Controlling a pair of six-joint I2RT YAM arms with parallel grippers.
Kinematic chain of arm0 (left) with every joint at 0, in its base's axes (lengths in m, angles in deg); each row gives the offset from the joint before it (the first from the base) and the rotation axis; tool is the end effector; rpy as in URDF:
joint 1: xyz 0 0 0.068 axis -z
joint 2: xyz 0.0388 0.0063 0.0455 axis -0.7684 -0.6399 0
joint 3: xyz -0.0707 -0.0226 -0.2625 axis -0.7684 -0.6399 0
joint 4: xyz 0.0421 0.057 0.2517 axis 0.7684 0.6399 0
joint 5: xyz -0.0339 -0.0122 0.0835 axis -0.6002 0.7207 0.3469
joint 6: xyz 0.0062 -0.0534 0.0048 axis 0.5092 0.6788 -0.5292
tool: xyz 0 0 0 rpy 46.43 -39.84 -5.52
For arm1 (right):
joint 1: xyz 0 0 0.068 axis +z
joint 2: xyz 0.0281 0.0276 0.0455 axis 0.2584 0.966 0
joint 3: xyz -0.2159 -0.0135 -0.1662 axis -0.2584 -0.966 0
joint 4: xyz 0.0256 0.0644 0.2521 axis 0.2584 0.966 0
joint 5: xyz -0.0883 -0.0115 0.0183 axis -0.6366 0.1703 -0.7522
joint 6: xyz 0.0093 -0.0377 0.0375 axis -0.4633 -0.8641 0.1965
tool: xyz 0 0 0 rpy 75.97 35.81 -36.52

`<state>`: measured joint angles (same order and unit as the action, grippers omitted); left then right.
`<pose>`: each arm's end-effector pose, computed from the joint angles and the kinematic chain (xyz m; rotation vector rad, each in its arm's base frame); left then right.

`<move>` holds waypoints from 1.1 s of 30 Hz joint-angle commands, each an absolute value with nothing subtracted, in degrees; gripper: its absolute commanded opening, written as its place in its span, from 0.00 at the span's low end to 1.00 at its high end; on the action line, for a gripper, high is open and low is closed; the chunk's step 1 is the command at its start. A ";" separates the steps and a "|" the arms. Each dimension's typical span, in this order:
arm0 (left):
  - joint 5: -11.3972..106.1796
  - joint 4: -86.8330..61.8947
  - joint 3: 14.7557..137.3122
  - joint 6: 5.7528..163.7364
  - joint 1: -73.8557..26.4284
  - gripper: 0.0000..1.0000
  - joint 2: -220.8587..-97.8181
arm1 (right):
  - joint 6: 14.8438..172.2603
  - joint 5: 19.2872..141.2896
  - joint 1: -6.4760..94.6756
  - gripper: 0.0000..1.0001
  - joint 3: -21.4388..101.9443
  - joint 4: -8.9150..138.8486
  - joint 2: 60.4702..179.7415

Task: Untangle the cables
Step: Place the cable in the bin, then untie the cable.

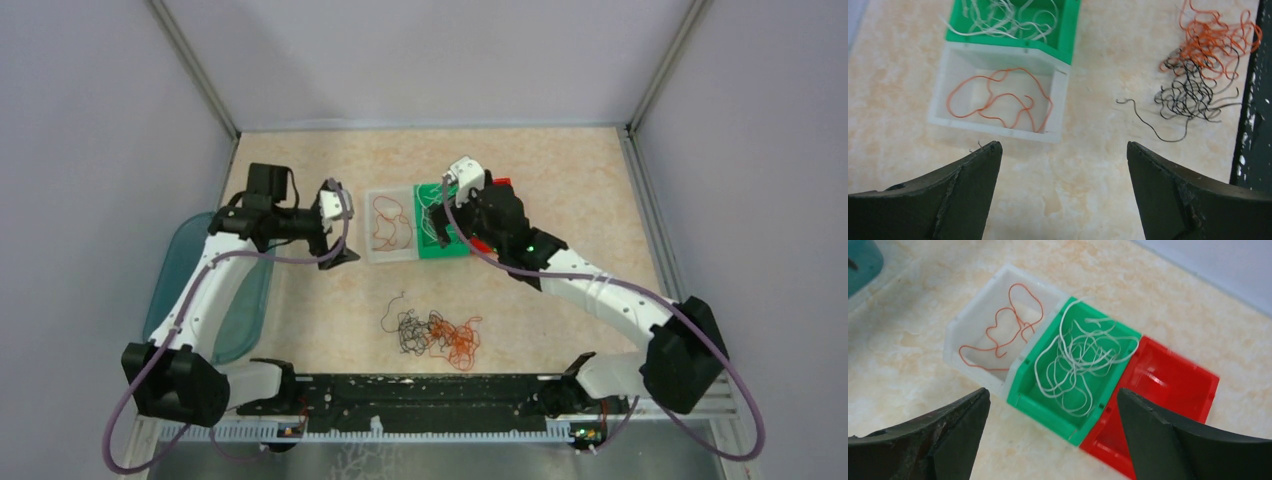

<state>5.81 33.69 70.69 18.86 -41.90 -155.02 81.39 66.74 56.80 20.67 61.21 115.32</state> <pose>0.2412 -0.0627 0.3324 1.4050 1.5973 -0.5844 0.2355 0.2058 0.3093 -0.6865 1.7517 0.3427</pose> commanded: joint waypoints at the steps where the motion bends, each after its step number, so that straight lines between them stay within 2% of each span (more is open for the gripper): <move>1: 11.94 36.02 64.92 12.58 -36.85 1.00 -153.02 | 97.96 62.33 56.63 0.99 15.20 67.97 106.82; 3: 12.81 35.11 63.75 13.27 -35.30 0.99 -153.28 | 109.57 58.35 56.37 0.99 13.58 74.20 103.80; 8: 13.98 35.29 64.83 14.31 -33.84 0.99 -154.74 | 117.18 65.85 55.93 0.99 8.23 86.85 98.93; 15: 16.35 35.38 67.68 16.77 -33.60 0.99 -156.20 | 132.11 68.84 59.71 0.70 -0.63 95.02 89.56; 18: 17.06 35.34 68.23 17.20 -33.60 0.99 -156.44 | 136.05 63.76 67.57 0.65 0.09 98.63 88.18; 23: 16.83 35.34 69.11 18.74 -33.02 0.99 -156.69 | 139.00 63.49 74.12 0.57 -2.44 93.53 92.07; 29: 17.84 35.34 70.40 19.38 -32.55 0.99 -156.27 | 137.24 61.45 74.45 0.53 -2.40 88.24 99.76; 33: 17.31 35.40 70.37 19.88 -32.42 0.99 -156.09 | 136.02 58.92 74.44 0.43 -1.69 85.93 102.92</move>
